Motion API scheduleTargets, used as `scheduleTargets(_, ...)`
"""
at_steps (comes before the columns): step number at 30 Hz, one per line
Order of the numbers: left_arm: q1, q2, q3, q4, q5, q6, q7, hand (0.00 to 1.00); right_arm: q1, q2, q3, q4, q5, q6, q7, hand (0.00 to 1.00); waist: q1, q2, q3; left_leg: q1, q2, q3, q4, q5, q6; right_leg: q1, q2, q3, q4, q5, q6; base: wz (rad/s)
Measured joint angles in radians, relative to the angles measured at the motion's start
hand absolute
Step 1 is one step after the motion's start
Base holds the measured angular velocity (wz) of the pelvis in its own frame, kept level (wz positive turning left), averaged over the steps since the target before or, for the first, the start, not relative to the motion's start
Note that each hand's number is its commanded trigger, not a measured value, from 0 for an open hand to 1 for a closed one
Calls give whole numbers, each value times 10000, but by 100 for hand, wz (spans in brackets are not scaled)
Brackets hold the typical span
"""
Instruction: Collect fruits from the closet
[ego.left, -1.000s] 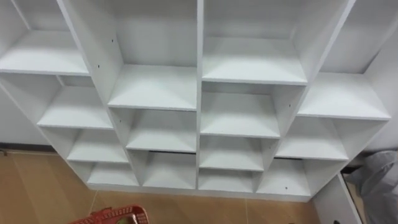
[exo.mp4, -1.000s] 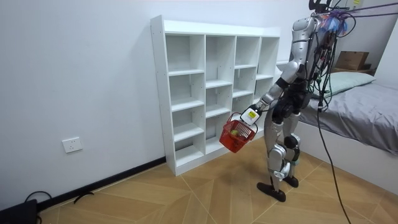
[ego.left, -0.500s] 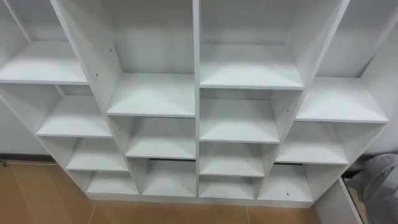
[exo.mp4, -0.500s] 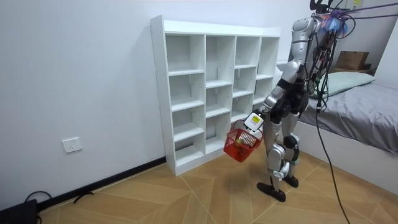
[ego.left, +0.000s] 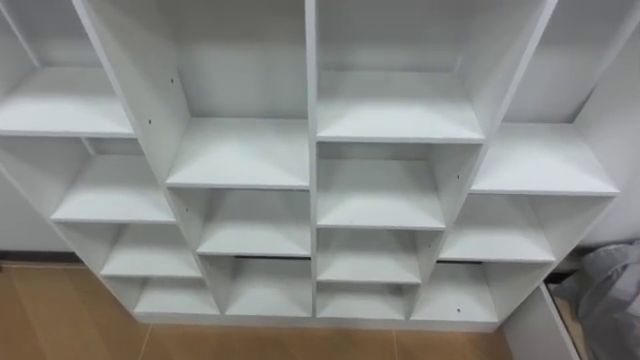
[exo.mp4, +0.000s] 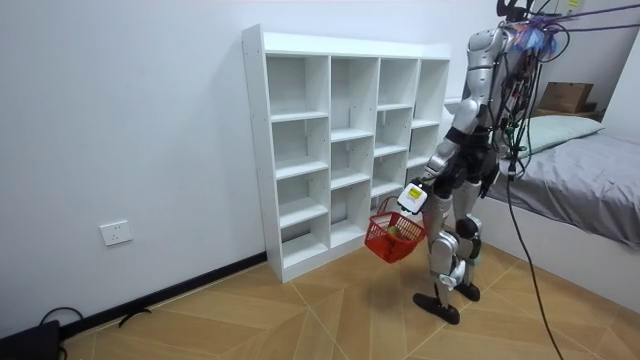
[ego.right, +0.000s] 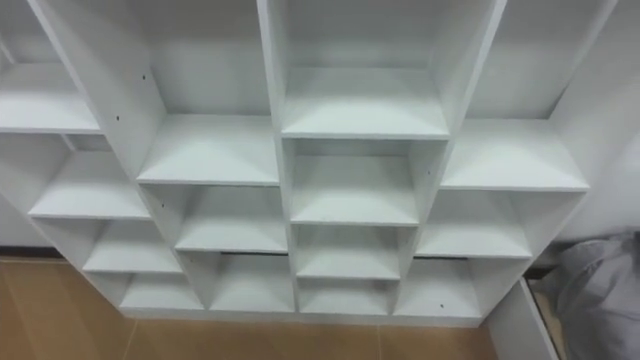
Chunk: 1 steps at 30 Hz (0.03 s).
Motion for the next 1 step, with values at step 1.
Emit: scheduleTargets(1, -6, -1, 2, 1, -6, 62, 0, 100, -3, 0, -7, 0, 0, 35, 1, 0, 1, 0, -1, -5, -1, 2, -8, 0, 0, 0, 0, -2, -4, -1, 0, 0)
